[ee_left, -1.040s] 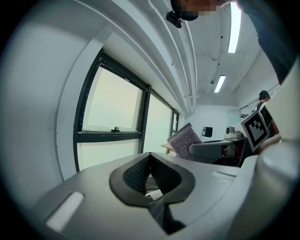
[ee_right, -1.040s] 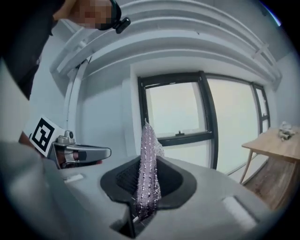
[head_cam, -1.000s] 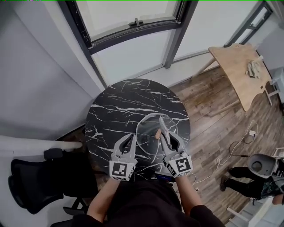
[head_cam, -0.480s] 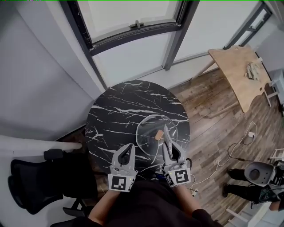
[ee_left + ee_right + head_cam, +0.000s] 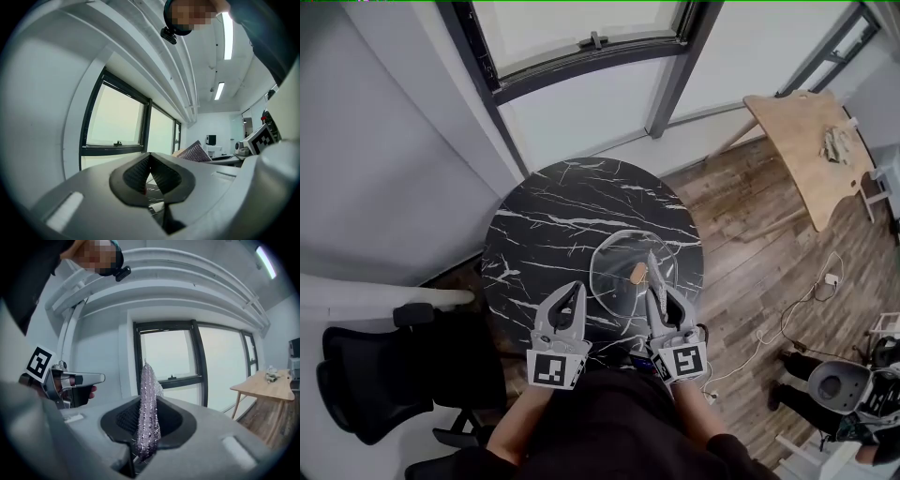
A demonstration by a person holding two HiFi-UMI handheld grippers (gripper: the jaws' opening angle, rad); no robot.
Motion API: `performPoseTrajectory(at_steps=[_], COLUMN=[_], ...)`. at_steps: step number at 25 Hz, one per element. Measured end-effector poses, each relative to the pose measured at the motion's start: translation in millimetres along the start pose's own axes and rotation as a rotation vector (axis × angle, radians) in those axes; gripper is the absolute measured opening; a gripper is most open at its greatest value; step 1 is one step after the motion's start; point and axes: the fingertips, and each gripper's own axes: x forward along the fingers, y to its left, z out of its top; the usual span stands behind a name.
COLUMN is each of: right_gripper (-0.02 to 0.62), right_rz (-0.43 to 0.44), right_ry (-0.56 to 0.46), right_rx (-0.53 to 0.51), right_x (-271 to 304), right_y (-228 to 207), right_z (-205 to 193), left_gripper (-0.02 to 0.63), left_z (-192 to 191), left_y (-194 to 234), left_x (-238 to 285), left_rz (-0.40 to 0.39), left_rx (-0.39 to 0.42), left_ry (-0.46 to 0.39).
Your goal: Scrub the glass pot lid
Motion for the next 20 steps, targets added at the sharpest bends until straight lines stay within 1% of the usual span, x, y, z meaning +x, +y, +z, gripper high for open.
performPoseTrajectory(at_steps=[5,13,15,20], right_gripper=[0.074,0.074,0.074,0.074], right_rz=[0.004,-0.001,-0.002,-0.005], right_ry=[0.003,-0.007,-0.010,-0.009], right_rx=[0.000,0.000,0.001,0.005], right_x=[-0.3,-3.4,-3.9,-5.8], right_y=[1.2,0.7,-0.2,-0.3], right_z=[-0.5,3.7,4.2,5.6], left_gripper=[0.003,0.003,0.003,0.003], left_z=[4.5,6.5,4.8,8.7], left_y=[-0.1,-4.6,-5.3,-5.6], left_x=[-0.6,-2.8,-3.5,-3.7], left_rz=[0.006,0.003,0.003,0.008], left_rx=[-0.010,-0.006,-0.006,-0.015], left_ry=[-0.024,-0.032,-0.023,-0.039])
